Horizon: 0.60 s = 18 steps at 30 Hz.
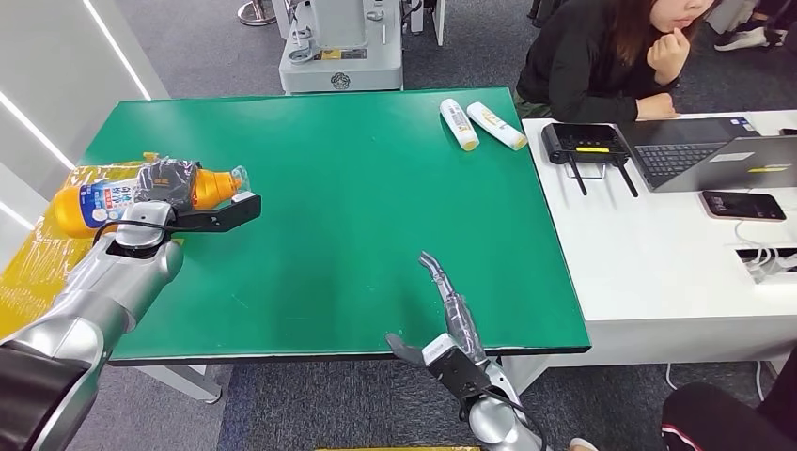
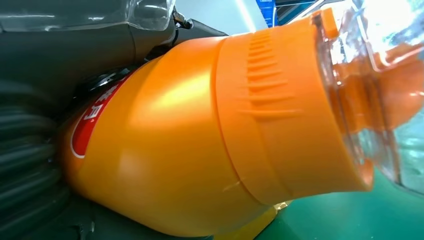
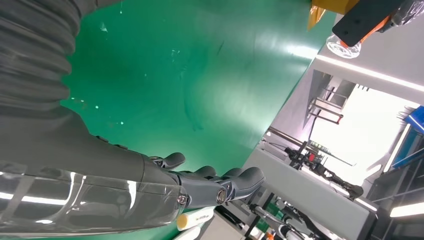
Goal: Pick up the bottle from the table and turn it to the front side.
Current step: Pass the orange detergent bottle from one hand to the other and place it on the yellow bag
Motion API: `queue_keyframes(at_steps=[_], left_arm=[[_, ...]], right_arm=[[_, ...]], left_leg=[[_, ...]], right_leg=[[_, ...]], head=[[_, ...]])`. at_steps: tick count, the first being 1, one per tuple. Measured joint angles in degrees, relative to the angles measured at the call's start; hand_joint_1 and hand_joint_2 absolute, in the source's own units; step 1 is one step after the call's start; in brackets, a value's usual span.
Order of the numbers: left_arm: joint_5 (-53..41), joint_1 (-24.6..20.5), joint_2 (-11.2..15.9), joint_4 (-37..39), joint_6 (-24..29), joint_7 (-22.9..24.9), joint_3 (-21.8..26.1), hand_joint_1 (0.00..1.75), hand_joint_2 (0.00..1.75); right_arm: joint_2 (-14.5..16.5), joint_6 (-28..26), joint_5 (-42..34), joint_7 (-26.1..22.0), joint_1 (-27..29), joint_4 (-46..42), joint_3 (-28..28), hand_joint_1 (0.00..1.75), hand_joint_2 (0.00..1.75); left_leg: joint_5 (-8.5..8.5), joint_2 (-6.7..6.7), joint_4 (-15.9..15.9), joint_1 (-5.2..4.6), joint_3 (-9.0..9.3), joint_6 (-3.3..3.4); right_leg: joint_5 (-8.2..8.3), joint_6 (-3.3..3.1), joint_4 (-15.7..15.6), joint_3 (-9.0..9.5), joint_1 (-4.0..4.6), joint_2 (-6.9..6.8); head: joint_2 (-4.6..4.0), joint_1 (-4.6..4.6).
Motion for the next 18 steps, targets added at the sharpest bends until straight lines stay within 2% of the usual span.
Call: queue_keyframes(at_steps=[4, 8, 15, 18], left_arm=[[0.1, 0.5, 0.2, 0.1, -1.2, -0.2, 0.3, 1.75, 1.75], [0.3, 2.7, 1.1, 0.2, -2.0, -1.5, 1.0, 1.75, 1.75], [3.3, 12.3, 4.7, 0.8, -0.1, -3.5, 5.5, 1.75, 1.75], [3.4, 14.5, 5.9, 0.9, 0.8, -4.5, 6.8, 1.75, 1.75]], right_arm=[[0.0, 0.2, -0.4, 0.0, -0.1, 0.1, 0.0, 0.0, 1.75], [-0.1, 0.9, -1.0, -0.2, -0.4, 0.4, 0.1, 0.0, 1.75], [-0.1, 2.3, -0.3, 0.2, -1.0, 0.7, 0.5, 0.0, 1.75], [-0.1, 2.8, 0.1, 0.4, -1.4, 0.9, 0.5, 0.0, 1.75]], left_leg=[[0.0, 0.01, 0.0, 0.0, 0.0, 0.0], [-0.01, 0.04, 0.0, 0.0, -0.01, 0.0], [-0.04, 0.27, -0.1, 0.01, 0.04, -0.06], [-0.04, 0.19, -0.1, 0.02, 0.0, -0.06]], right_leg=[[0.0, 0.0, 0.0, 0.0, 0.0, 0.01], [-0.01, -0.01, 0.0, 0.0, 0.0, 0.03], [-0.03, -0.04, 0.0, -0.1, 0.01, 0.3], [-0.04, -0.04, 0.0, -0.09, 0.01, 0.2]], head=[[-0.01, 0.01], [0.01, 0.01], [0.0, 0.0], [0.0, 0.02]])
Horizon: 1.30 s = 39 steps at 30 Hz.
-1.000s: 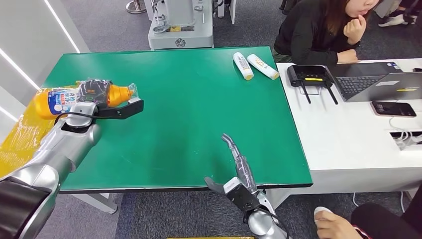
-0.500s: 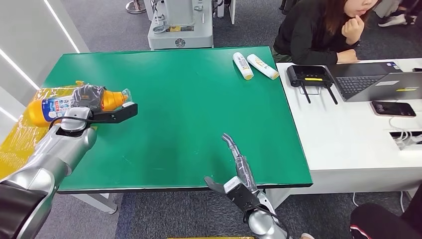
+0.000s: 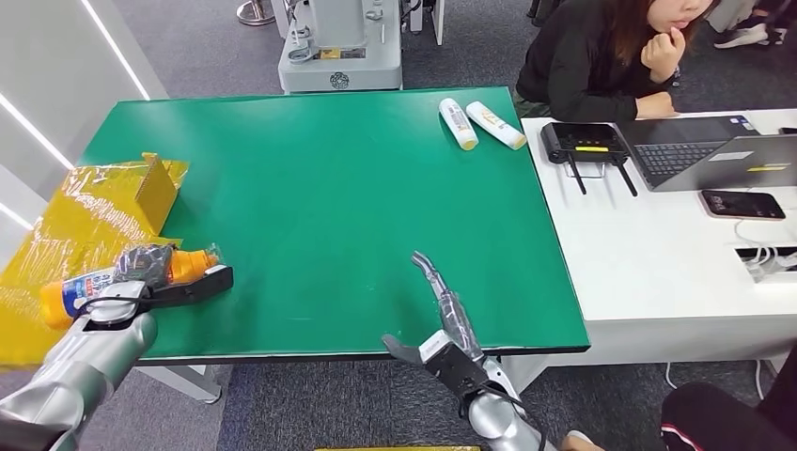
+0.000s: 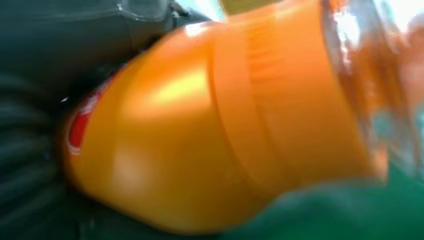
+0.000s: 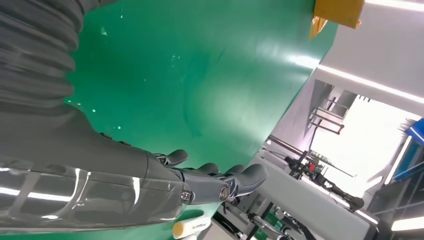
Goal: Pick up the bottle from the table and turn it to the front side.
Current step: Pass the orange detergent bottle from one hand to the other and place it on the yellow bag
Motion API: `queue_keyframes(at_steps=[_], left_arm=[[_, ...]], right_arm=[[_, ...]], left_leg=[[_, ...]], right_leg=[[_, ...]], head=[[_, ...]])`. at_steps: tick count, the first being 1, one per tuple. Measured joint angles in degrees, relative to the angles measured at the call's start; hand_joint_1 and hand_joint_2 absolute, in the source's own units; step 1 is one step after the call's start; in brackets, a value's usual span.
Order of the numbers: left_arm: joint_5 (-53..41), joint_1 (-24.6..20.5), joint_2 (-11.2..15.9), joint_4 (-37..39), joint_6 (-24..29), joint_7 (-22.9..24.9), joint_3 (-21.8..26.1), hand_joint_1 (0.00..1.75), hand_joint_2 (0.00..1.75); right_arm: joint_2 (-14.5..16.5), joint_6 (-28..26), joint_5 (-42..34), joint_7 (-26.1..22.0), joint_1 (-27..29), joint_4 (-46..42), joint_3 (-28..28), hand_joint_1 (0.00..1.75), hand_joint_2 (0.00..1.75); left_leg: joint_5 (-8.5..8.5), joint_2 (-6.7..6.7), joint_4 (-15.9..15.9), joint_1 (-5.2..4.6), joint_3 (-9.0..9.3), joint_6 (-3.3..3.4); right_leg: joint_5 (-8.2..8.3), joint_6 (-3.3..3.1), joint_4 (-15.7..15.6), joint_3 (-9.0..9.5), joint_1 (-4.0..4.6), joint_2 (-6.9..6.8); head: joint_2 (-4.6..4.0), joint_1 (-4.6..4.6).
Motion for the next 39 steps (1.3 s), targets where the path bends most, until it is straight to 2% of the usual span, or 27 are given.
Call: queue_keyframes(at_steps=[11, 15, 16, 19, 20, 24, 29, 39], left_arm=[[-0.6, 1.1, 1.1, 0.0, 1.0, -0.4, 2.3, 1.75, 1.75], [-2.2, 1.6, 1.2, 0.0, 3.0, -1.7, 2.3, 1.75, 1.75], [-2.8, 1.8, 1.2, 0.0, 4.0, -2.4, 2.3, 1.6, 1.75], [-4.1, 2.4, 1.2, 0.0, 8.0, -5.2, 2.3, 0.29, 1.75], [-4.5, 2.5, 1.1, 0.0, 9.4, -6.1, 2.3, 0.0, 1.75], [-6.3, 2.5, 0.6, 0.0, 15.0, -8.9, 2.2, 0.0, 1.75], [-8.5, 2.3, -0.6, 0.0, 21.8, -9.0, 2.2, 0.0, 1.75], [-8.6, 2.2, -3.2, 0.0, 24.5, -9.0, 2.2, 0.0, 1.75]], right_arm=[[0.0, 1.1, 0.1, -0.8, -1.6, 2.2, 1.2, 0.0, 1.75], [0.0, 1.2, 0.0, -1.3, -1.9, 2.7, 1.6, 0.0, 1.75], [0.0, 1.2, 0.0, -1.4, -1.9, 2.8, 1.7, 0.0, 1.75], [0.0, 1.2, 0.0, -1.6, -1.9, 2.9, 2.0, 0.0, 1.75], [0.0, 1.2, 0.0, -1.6, -1.9, 2.9, 2.2, 0.0, 1.75], [-0.1, 1.3, -0.1, -1.7, -2.0, 3.0, 3.0, 0.0, 1.75], [-0.1, 1.1, -0.9, -2.0, -2.1, 3.6, 3.8, 0.0, 1.75], [-0.9, 0.9, -1.0, -1.8, -1.6, 3.5, 4.3, 0.0, 1.75]], left_leg=[[0.06, -0.03, 0.0, 0.0, 0.02, -0.05], [0.06, -0.03, 0.0, 0.0, 0.04, -0.05], [0.06, -0.03, 0.0, 0.01, 0.04, -0.05], [0.06, -0.03, 0.0, 0.01, 0.03, -0.05], [0.07, -0.03, 0.0, 0.01, 0.02, -0.05], [0.07, -0.02, 0.0, -0.01, 0.0, -0.05], [0.06, -0.02, 0.0, -0.01, 0.01, -0.05], [0.06, -0.01, 0.0, -0.01, 0.01, -0.05]], right_leg=[[0.08, -0.07, 0.0, 0.04, -0.01, -0.04], [0.08, -0.08, 0.0, 0.03, 0.0, -0.03], [0.08, -0.08, 0.0, 0.02, 0.0, -0.03], [0.08, -0.08, 0.0, 0.0, 0.01, -0.03], [0.08, -0.08, 0.0, -0.01, 0.01, -0.03], [0.08, -0.08, 0.0, -0.02, 0.0, -0.02], [0.08, -0.08, 0.0, -0.02, 0.0, -0.03], [0.08, -0.08, 0.0, -0.03, 0.0, -0.02]], head=[[0.0, -0.01], [0.0, -0.02], [0.01, -0.02], [0.0, -0.01], [0.0, 0.0], [0.0, -0.01], [0.0, -0.01], [-0.02, -0.01]])
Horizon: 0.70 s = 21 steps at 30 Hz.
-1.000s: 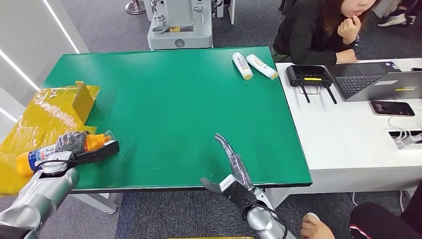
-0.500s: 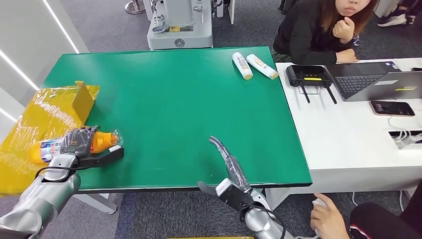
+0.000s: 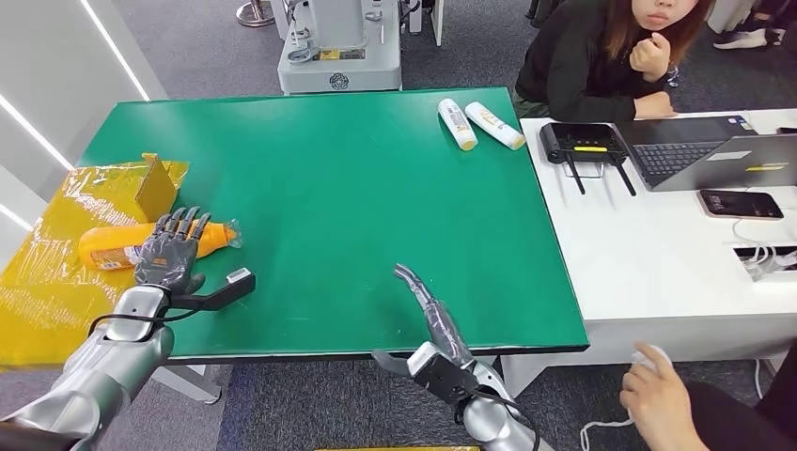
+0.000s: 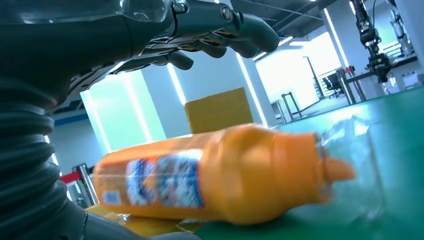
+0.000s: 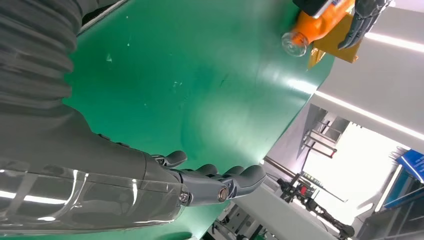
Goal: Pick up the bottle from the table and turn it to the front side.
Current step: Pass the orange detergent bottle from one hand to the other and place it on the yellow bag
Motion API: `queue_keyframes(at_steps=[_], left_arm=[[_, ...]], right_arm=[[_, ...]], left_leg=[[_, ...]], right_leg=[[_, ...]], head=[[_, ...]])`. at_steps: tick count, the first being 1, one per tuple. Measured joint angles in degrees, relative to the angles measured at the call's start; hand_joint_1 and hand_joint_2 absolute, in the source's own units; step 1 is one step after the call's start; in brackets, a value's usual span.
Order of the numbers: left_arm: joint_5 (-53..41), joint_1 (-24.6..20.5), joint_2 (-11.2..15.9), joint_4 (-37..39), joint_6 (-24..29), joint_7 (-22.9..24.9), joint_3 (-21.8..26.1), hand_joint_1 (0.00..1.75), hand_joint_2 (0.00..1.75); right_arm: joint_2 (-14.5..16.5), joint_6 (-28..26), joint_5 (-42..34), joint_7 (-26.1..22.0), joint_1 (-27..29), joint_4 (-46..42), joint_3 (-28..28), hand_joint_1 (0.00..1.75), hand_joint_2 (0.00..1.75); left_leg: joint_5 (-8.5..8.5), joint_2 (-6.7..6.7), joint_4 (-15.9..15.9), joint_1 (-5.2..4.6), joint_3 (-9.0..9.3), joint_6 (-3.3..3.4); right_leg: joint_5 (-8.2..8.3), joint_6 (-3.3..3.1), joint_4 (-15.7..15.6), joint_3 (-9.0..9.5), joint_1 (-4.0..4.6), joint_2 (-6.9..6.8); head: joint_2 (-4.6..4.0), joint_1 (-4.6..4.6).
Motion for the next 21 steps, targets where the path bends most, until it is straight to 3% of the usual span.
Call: queue_keyframes(at_steps=[6, 8, 12, 15, 18, 21], left_arm=[[3.5, 0.5, -1.9, -1.5, 1.7, -4.3, 1.4, 0.0, 1.75], [6.1, 1.2, -3.1, -4.3, 1.8, -9.7, 3.8, 0.0, 1.75], [15.8, 2.5, -8.6, -10.2, 1.1, -26.5, 12.9, 0.0, 1.75], [32.4, 5.2, -13.7, -16.8, -8.6, -31.3, 16.3, 0.0, 1.75], [49.9, 10.9, -17.8, -27.9, -20.0, -29.5, 15.0, 0.0, 1.75], [55.6, 15.1, -19.8, -36.3, -23.0, -28.0, 12.4, 0.0, 1.75]], right_arm=[[-0.3, 0.3, 0.0, 0.1, 0.2, 0.0, 0.0, 0.0, 1.75], [-0.3, 0.4, 0.0, 0.1, 0.2, 0.0, 0.0, 0.0, 1.75], [-0.3, 0.1, -0.2, -0.2, 0.5, -0.1, -0.4, 0.0, 1.75], [-0.4, -0.4, -0.3, -0.8, 1.9, -1.4, -1.6, 0.0, 1.75], [-0.7, -0.9, -0.1, -1.3, 4.3, -4.1, -3.5, 0.0, 1.75], [-1.0, -0.8, 0.0, -1.5, 5.7, -6.4, -4.9, 0.0, 1.75]], left_leg=[[0.0, 0.0, 0.0, 0.0, -0.01, 0.0], [0.0, -0.02, 0.0, -0.01, -0.01, 0.0], [-0.01, -0.13, 0.0, -0.04, -0.06, 0.01], [-0.05, -0.12, 0.0, -0.1, -0.05, 0.07], [-0.09, -0.11, 0.0, -0.11, -0.09, 0.12], [-0.16, -0.05, 0.0, -0.11, -0.1, 0.19]], right_leg=[[0.0, 0.0, 0.0, 0.0, 0.0, 0.0], [0.0, 0.0, 0.0, -0.01, -0.01, -0.02], [0.01, 0.02, 0.0, 0.01, -0.04, -0.14], [0.03, 0.06, -0.1, 0.03, -0.12, -0.14], [0.01, 0.08, -0.1, 0.02, -0.15, -0.13], [0.0, 0.09, -0.1, 0.01, -0.15, -0.07]], head=[[0.02, 0.0], [0.02, 0.0], [0.01, 0.02], [0.01, 0.03], [0.01, 0.04], [0.01, 0.03]])
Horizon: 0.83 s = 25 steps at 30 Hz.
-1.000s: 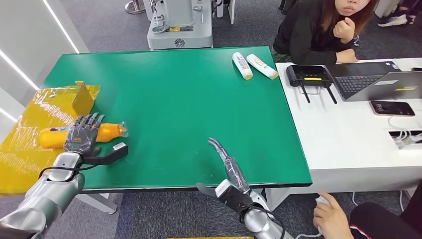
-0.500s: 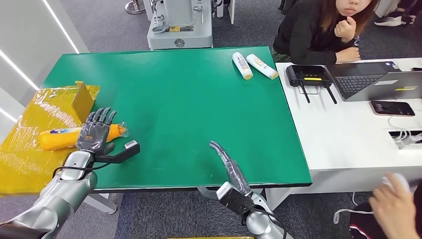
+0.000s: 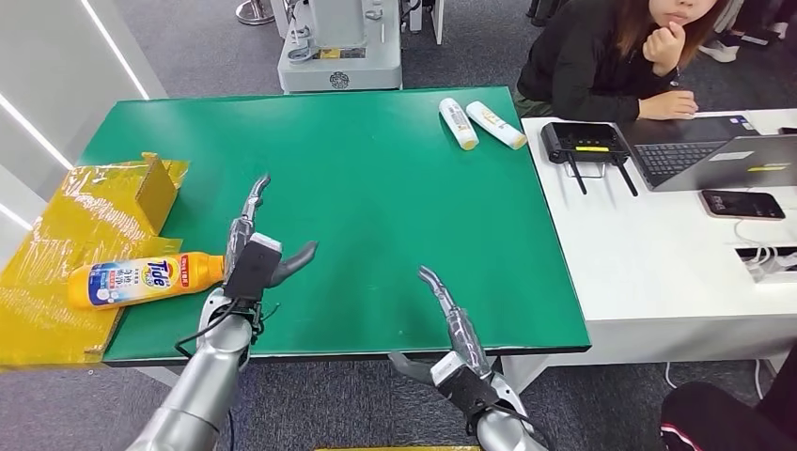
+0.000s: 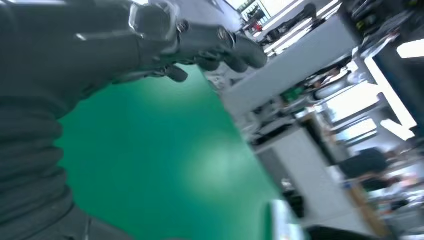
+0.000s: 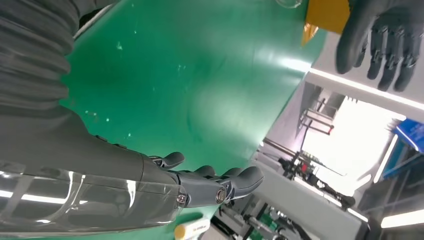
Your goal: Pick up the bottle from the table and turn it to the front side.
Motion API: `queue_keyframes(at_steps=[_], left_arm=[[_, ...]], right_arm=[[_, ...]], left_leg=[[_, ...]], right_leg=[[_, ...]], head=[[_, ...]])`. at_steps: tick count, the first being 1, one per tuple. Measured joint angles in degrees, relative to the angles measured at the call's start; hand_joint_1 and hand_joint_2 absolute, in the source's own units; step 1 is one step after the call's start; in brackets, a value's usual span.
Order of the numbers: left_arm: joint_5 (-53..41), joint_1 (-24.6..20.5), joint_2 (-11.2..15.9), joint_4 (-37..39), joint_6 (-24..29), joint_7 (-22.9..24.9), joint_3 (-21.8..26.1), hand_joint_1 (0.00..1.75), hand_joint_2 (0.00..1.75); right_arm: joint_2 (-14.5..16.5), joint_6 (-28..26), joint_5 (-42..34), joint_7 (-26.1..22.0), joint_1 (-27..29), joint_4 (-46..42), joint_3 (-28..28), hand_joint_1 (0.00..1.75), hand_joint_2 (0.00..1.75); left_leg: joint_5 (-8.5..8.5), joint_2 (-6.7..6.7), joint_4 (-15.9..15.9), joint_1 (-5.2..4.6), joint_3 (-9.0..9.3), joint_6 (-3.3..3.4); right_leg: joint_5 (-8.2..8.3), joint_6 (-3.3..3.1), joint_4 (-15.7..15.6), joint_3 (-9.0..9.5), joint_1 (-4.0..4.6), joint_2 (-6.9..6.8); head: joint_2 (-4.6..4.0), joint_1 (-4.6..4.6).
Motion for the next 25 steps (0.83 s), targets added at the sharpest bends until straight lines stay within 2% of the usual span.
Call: queue_keyframes(at_steps=[2, 4, 7, 11, 14, 25], left_arm=[[2.7, 1.4, -0.5, -3.4, -1.7, 0.1, -1.2, 0.0, 1.75], [6.7, 3.1, -0.9, -6.7, -6.0, -0.3, -2.0, 0.0, 1.75], [11.8, 8.0, -1.9, -13.1, -10.9, -0.4, -4.2, 0.0, 1.75], [16.2, 14.6, -3.2, -19.7, -9.5, 0.0, -8.5, 0.0, 1.75], [18.2, 17.4, -3.6, -22.0, -8.2, 0.1, -11.0, 0.0, 1.75], [16.4, 19.3, -4.1, -24.2, -7.8, 1.2, -13.7, 0.0, 1.75]], right_arm=[[-0.1, -0.1, -0.1, -0.2, 0.6, -1.0, -0.7, 0.0, 1.75], [-0.2, -0.9, -0.8, -0.8, 1.5, -2.3, -1.6, 0.0, 1.75], [-0.6, -2.9, -3.0, -1.7, 4.4, -6.4, -3.5, 0.0, 1.75], [-1.6, -4.8, -4.3, -1.3, 10.0, -15.2, -6.3, 0.0, 1.75], [-1.9, -6.0, -3.4, 0.1, 13.3, -21.5, -7.5, 0.0, 1.75], [-1.9, -7.6, -1.5, 1.7, 17.6, -30.7, -9.1, 0.0, 1.75]], left_leg=[[-0.01, 0.01, 0.0, 0.0, 0.01, 0.02], [-0.01, -0.02, 0.0, 0.01, 0.02, 0.02], [-0.01, -0.06, 0.0, 0.0, 0.01, 0.02], [-0.12, -0.05, 0.0, -0.01, -0.03, 0.07], [-0.23, -0.05, 0.0, -0.01, -0.03, 0.13], [-0.22, -0.05, 0.0, 0.0, 0.0, 0.13]], right_leg=[[-0.02, 0.02, 0.0, -0.01, 0.0, 0.02], [-0.04, 0.05, 0.0, 0.0, 0.01, -0.03], [-0.06, 0.08, 0.0, 0.01, 0.01, -0.07], [-0.13, 0.14, 0.0, 0.0, 0.0, -0.06], [-0.2, 0.2, 0.0, 0.01, 0.0, -0.07], [-0.21, 0.22, 0.0, 0.04, 0.0, -0.07]], head=[[0.01, -0.02], [0.01, -0.03], [0.01, -0.03], [0.0, -0.01], [0.01, -0.02], [0.02, -0.03]])
